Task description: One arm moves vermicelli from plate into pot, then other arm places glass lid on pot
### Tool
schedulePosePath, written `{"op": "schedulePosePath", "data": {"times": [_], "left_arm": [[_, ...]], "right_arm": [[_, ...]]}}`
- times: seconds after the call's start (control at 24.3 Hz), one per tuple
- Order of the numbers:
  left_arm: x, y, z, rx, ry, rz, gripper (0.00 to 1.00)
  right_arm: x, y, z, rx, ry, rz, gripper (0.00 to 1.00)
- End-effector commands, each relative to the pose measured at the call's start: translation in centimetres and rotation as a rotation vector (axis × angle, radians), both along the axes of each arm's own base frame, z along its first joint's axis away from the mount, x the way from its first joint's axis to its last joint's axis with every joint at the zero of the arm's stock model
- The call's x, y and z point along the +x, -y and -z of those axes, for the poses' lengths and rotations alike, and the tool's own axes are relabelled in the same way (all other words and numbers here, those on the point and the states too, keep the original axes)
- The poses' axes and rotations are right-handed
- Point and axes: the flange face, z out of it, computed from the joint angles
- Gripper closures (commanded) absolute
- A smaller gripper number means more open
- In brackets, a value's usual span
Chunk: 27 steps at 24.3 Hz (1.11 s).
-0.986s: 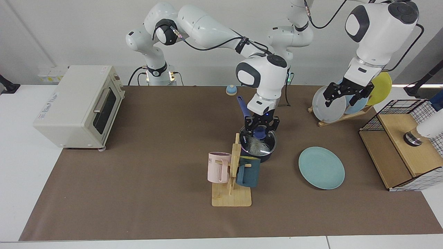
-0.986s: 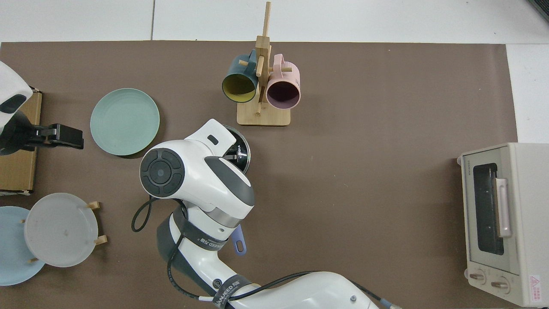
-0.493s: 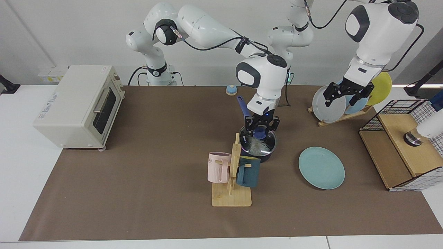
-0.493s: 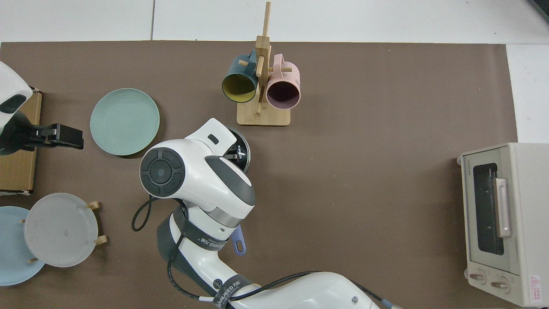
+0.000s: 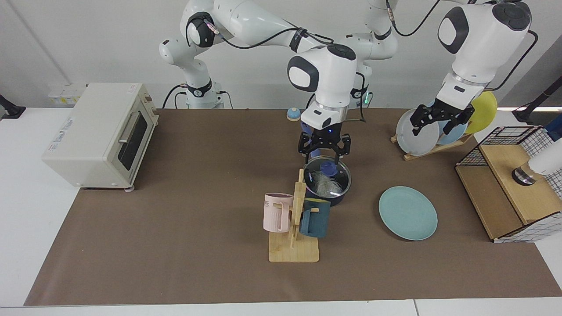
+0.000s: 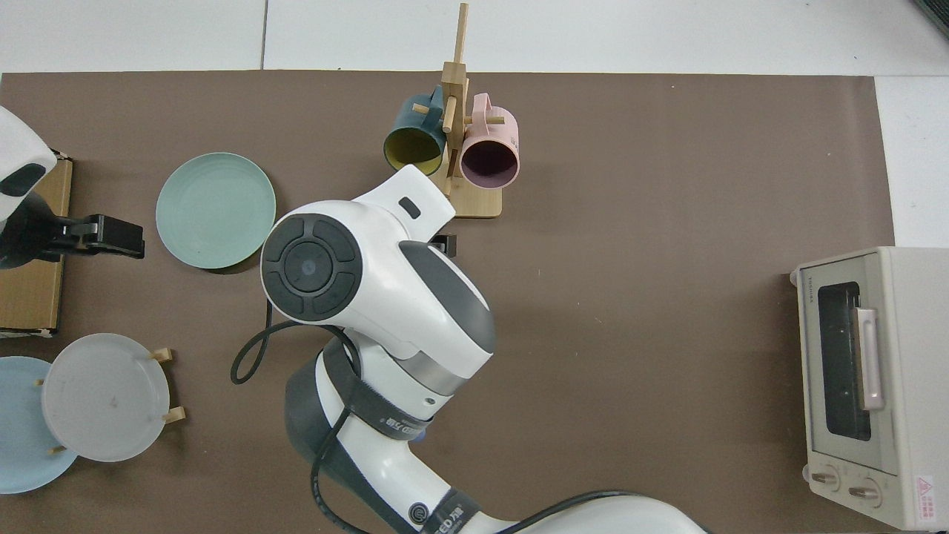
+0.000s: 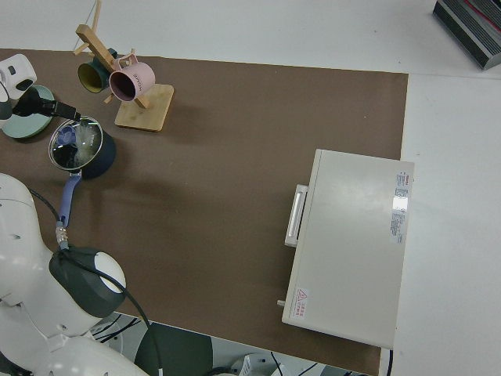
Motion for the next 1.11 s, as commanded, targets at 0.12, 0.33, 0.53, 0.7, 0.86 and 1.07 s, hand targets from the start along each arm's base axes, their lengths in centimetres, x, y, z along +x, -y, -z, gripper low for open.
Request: {"op": "schedulePosePath", "data": {"times": [0.12,0.33,0.53,0.7,0.86,1.07], "left_arm": [[-0.6,0.0,-0.3,-0.01,-0.009,-0.004,0.0],[-0.6,0.0,-0.3,-0.01,-0.009,-0.002,0.0],[-0.6,-0.1,-0.3,-0.01,-0.009,-0.002,0.0],[-0.6,-0.1,-0.3,-0.01,-0.009,-0.004,0.0],[-0.6,-0.1,-0.3,-0.01,-0.009,-0.004,0.0],[-0.6,-0.1,-0.3,-0.01,-0.009,-0.004,0.0]], "right_arm": [[-0.3,12.2,-7.8,0.003,-0.113,0.073,0.01],[-2.1,19.8,-9.7,-0.022,-0.178,0.095,0.01],[-5.0,26.5,-10.9,-0.023,-0.198,0.098,0.01],[-5.8,30.7,-10.9,-0.032,-0.221,0.082,0.01],[-6.5,34.5,-9.7,-0.009,-0.253,0.074,0.01],[-5.5,37.1,-8.9,0.026,-0.237,0.098,0.01]]}}
